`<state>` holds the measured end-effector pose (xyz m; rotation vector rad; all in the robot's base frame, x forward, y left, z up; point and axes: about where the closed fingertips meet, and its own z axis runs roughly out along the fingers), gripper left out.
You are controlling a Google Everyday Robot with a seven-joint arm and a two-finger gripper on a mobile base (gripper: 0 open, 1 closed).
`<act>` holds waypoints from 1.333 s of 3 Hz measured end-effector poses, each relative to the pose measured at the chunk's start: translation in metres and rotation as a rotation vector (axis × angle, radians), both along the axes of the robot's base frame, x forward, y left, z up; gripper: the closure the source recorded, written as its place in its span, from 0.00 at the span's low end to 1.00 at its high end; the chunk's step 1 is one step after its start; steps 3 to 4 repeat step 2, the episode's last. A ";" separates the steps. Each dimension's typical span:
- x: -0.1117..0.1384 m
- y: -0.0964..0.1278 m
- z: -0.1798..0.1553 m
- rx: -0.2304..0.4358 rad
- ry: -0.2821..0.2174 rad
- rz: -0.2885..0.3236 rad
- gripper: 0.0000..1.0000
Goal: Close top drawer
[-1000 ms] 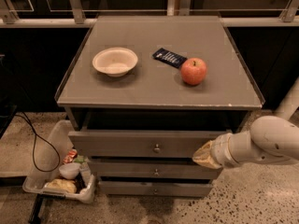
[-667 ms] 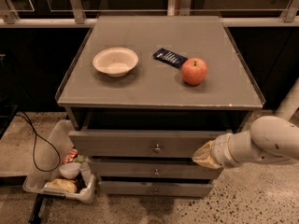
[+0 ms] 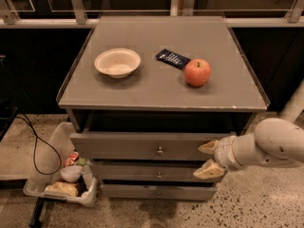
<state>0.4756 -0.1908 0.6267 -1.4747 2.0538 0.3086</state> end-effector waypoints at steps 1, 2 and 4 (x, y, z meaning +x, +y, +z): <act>0.000 0.000 0.000 0.000 0.000 0.000 0.00; 0.000 0.000 0.000 0.000 0.000 0.000 0.00; 0.000 0.000 0.000 0.000 0.000 0.000 0.00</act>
Offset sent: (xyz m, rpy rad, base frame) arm 0.0000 0.0000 0.0000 0.0000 0.0000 0.0000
